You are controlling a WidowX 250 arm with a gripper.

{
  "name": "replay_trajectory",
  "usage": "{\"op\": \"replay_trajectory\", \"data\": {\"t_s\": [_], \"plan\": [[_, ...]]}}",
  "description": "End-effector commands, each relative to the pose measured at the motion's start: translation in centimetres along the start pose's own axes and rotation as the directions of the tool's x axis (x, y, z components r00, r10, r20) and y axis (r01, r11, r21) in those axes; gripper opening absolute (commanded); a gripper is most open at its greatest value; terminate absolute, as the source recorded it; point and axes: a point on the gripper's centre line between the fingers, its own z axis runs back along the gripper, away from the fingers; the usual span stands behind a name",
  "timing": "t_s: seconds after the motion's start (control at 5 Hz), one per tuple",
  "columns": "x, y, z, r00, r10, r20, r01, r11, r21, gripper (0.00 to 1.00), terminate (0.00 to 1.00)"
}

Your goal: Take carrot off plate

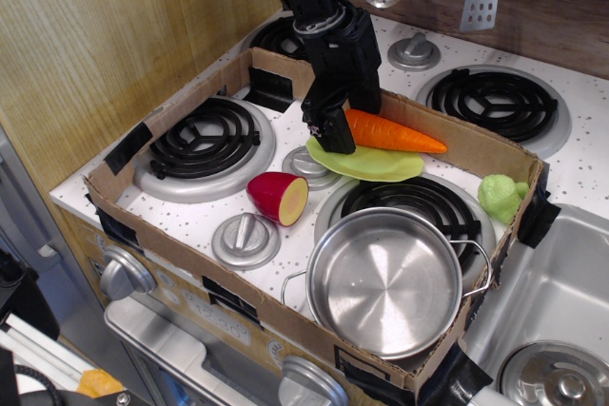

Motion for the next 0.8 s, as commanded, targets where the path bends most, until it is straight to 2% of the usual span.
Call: {"op": "replay_trajectory", "data": {"t_s": [0.0, 0.2, 0.4, 0.6], "plan": [[0.2, -1.1, 0.3, 0.996, 0.094, -0.013, -0.094, 0.995, -0.046, 1.00, 0.00], [-0.1, -1.5, 0.4, 0.987, 0.163, -0.017, -0.163, 0.984, -0.077, 1.00, 0.00], [-0.5, -2.1, 0.7, 0.959, 0.284, -0.020, -0.284, 0.947, -0.149, 0.00, 0.00], [-0.7, -2.4, 1.4, 0.927, 0.374, -0.036, -0.375, 0.915, -0.150, 0.00, 0.00]]}}
